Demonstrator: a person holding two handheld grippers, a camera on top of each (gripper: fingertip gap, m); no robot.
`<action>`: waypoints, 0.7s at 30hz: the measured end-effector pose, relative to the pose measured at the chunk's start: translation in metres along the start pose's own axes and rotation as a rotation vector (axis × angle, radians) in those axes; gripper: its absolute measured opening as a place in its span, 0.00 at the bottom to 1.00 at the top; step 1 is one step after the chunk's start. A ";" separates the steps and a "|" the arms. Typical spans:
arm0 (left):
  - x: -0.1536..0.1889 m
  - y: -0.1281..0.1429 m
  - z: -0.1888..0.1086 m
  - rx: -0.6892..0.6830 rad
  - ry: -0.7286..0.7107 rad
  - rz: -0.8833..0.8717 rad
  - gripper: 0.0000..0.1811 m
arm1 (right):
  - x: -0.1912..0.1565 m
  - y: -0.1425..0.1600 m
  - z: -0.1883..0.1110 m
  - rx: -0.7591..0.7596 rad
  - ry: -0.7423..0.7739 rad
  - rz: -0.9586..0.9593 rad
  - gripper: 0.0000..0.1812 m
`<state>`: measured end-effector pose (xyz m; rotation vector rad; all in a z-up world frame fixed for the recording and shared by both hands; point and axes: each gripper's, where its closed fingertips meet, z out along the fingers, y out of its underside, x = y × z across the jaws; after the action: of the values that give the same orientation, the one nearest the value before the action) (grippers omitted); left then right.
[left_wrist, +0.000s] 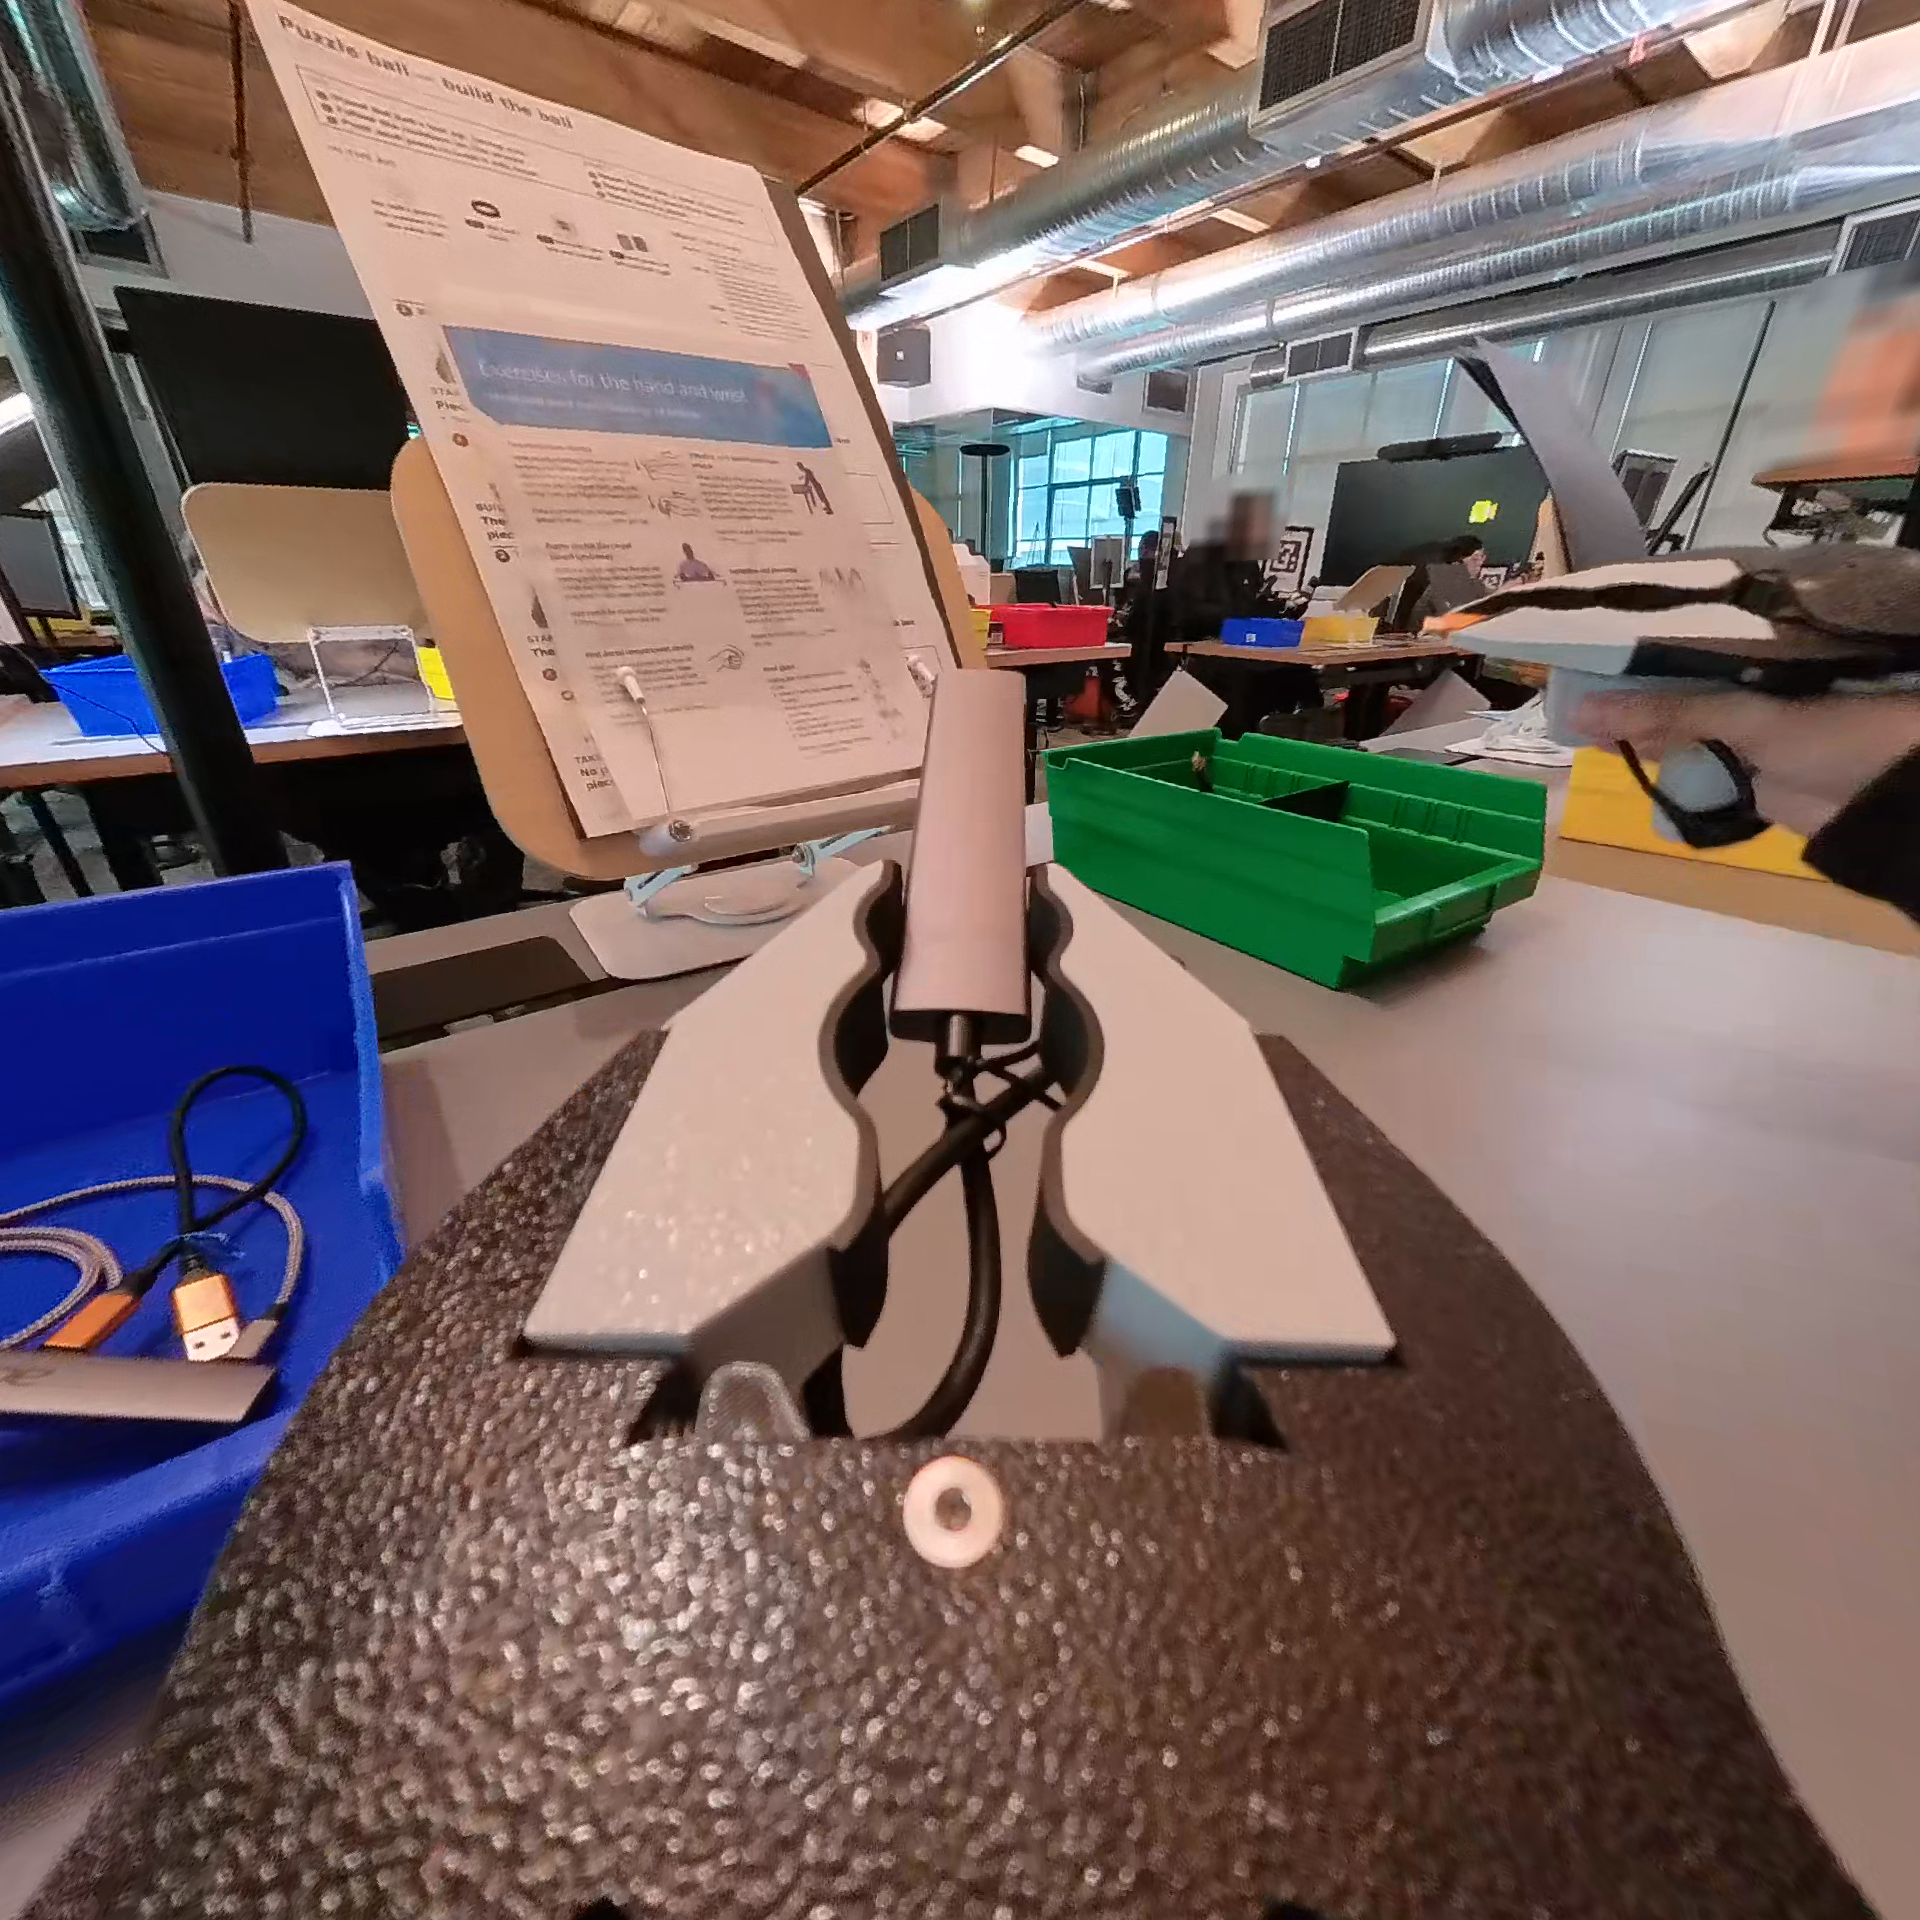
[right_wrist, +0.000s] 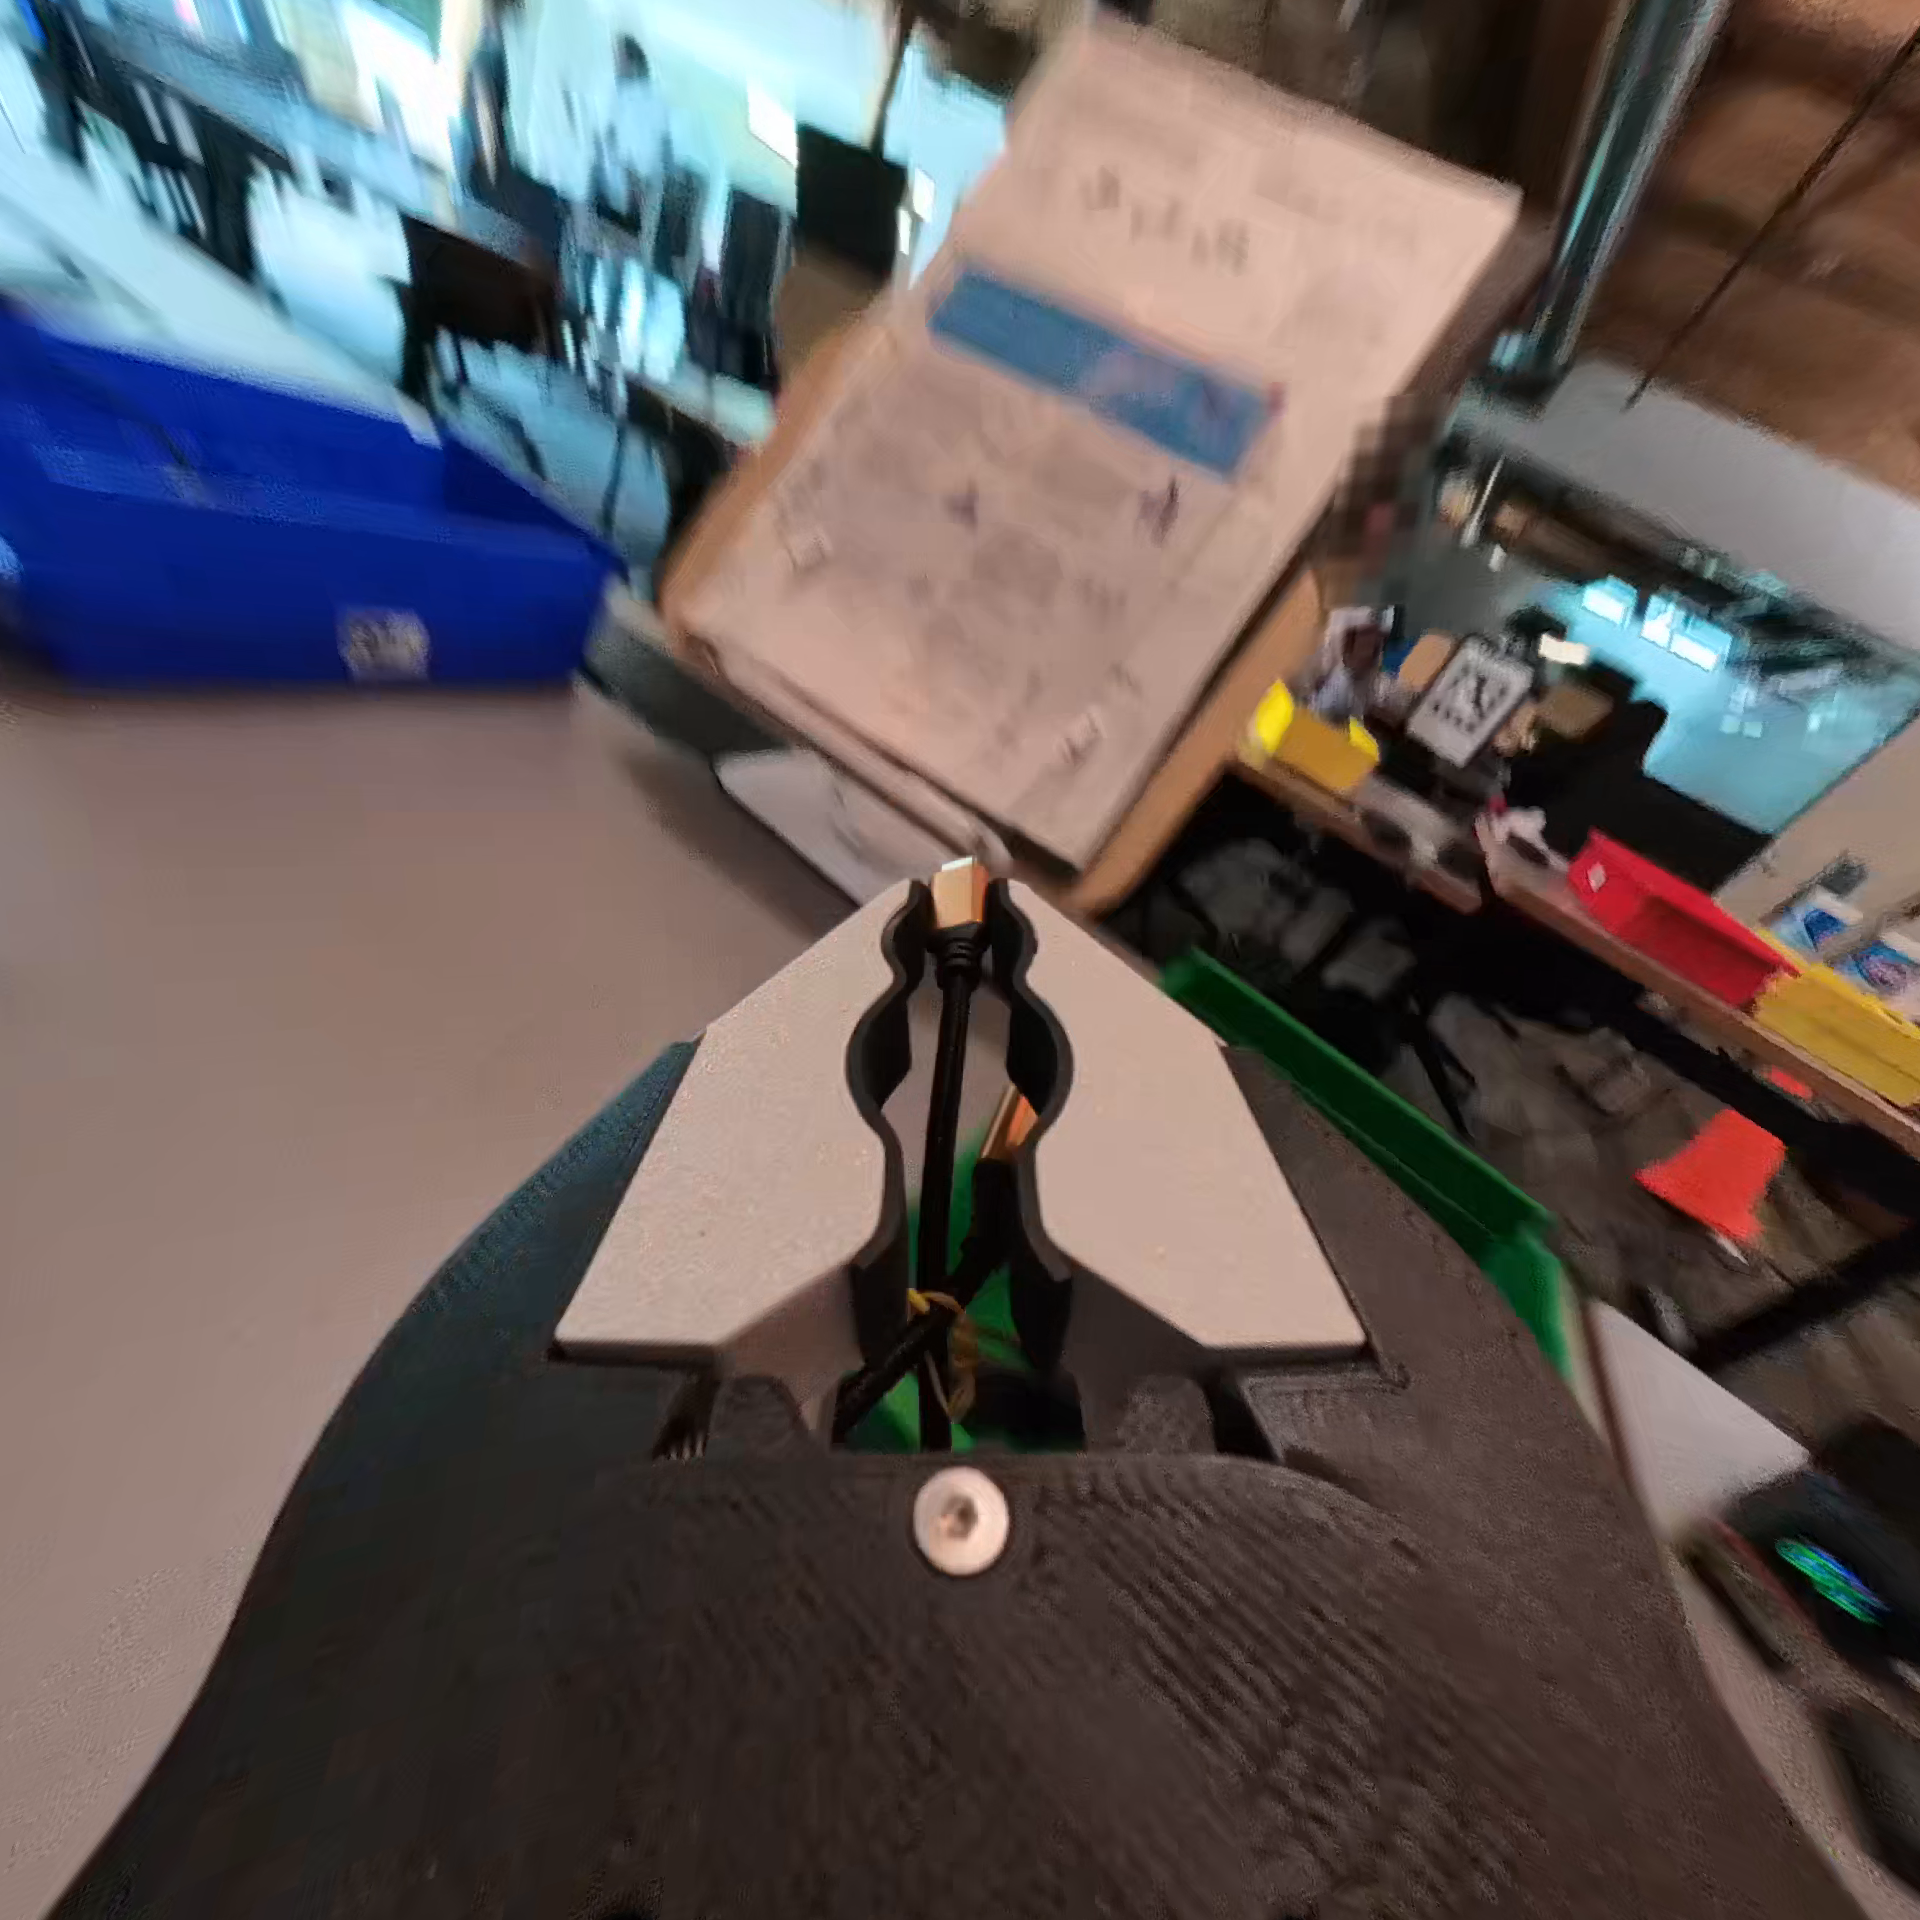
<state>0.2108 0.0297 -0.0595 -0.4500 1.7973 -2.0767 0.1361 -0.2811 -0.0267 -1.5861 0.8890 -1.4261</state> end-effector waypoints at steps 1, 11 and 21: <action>-0.001 0.000 0.000 -0.002 -0.002 0.004 0.12 | 0.022 0.017 0.001 -0.085 -0.010 -0.039 0.06; 0.009 0.017 0.010 -0.065 0.026 0.029 0.12 | 0.061 0.141 0.052 -0.584 -0.358 -0.258 0.06; 0.012 0.024 0.013 -0.088 0.048 0.022 0.12 | 0.084 0.147 0.057 -0.650 -0.278 -0.248 0.25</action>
<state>0.2077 0.0100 -0.0815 -0.4046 1.9182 -2.0167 0.2038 -0.4128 -0.1256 -2.3821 1.0765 -1.0807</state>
